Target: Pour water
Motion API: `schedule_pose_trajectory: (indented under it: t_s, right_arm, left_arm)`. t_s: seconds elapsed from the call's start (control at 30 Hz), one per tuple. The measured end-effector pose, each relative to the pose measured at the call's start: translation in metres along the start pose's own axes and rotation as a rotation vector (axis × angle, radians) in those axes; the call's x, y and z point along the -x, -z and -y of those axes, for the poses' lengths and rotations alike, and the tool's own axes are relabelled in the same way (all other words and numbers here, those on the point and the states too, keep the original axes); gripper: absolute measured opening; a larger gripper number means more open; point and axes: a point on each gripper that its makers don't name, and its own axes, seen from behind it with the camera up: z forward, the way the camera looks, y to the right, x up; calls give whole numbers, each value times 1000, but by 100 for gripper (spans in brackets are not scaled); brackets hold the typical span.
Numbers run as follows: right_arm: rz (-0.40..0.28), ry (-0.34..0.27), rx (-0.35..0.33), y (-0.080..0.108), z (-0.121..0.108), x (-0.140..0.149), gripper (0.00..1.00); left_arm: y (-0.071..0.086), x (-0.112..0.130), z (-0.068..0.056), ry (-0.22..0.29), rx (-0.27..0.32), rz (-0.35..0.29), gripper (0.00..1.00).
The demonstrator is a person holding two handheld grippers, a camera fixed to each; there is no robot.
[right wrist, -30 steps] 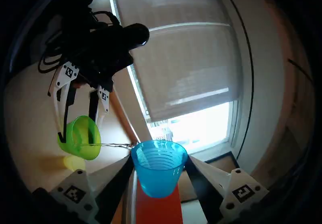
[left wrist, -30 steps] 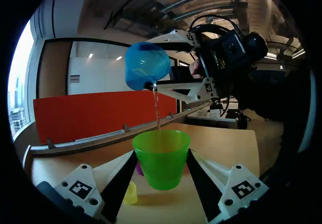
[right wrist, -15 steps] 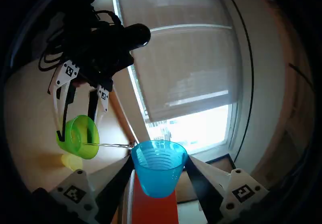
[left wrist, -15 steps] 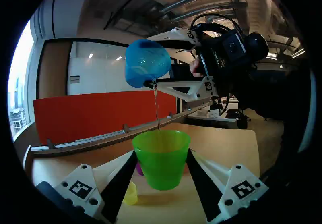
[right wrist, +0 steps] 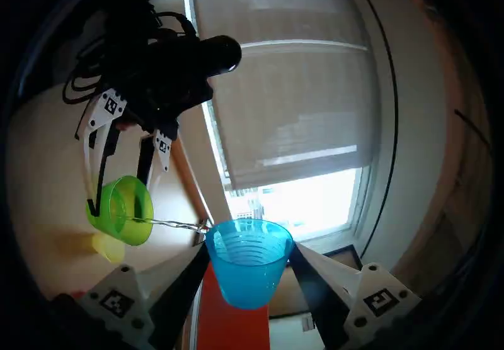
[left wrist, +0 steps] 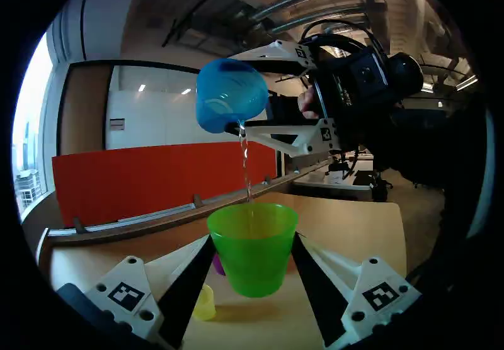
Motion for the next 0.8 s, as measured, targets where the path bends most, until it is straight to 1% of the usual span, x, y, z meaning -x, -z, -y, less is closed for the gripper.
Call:
schedule_pose_trajectory:
  t_s: [0.3,0.8]
  right_arm:
    - [5,38,2,1,-1,-1,90]
    - [9,89,0,0,-1,-4,90]
  left_arm:
    - [-1,-1,-2,-3,2,-1,83]
    - [1,1,-2,-6,-1,0,83]
